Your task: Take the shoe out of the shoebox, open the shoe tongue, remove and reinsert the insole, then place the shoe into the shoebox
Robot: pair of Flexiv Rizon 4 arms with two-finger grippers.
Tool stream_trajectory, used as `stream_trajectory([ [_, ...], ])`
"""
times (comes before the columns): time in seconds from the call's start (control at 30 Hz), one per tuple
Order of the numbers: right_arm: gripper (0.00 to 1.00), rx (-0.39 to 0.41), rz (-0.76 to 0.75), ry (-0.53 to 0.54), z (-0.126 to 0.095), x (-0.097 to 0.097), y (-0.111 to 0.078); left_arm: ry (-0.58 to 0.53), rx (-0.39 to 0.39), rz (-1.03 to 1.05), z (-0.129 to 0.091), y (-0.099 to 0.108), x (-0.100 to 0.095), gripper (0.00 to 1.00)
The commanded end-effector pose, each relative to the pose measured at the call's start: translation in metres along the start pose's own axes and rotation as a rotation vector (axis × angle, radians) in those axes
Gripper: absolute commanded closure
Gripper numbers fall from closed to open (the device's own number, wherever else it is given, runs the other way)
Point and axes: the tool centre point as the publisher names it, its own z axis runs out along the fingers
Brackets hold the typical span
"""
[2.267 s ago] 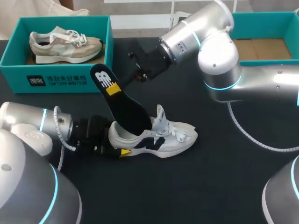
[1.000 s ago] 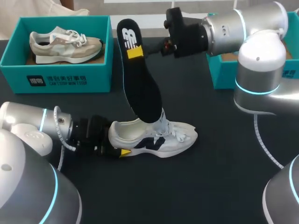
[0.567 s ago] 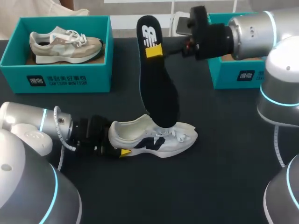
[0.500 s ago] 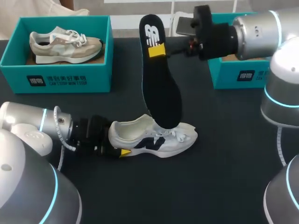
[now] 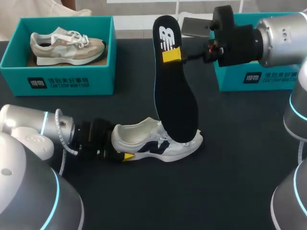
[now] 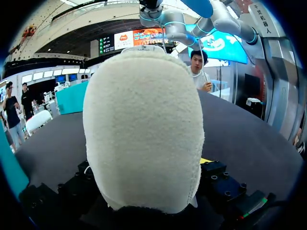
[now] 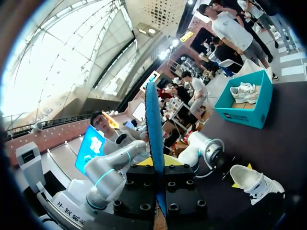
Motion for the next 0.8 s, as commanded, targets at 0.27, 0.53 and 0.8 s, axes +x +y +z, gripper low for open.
stream_trajectory([
  [0.27, 1.0, -0.043, 0.015, -0.05, 0.0, 0.032, -0.031, -0.001, -0.001, 0.0, 0.002, 0.002, 0.0, 1.0],
  [0.53, 1.0, -0.058, 0.012, -0.061, 0.002, 0.038, -0.036, -0.001, -0.001, 0.0, 0.002, 0.002, 0.0, 1.0],
  [0.8, 1.0, -0.061, -0.02, -0.059, 0.003, 0.039, -0.035, -0.001, -0.001, 0.0, 0.002, 0.002, 0.0, 1.0],
])
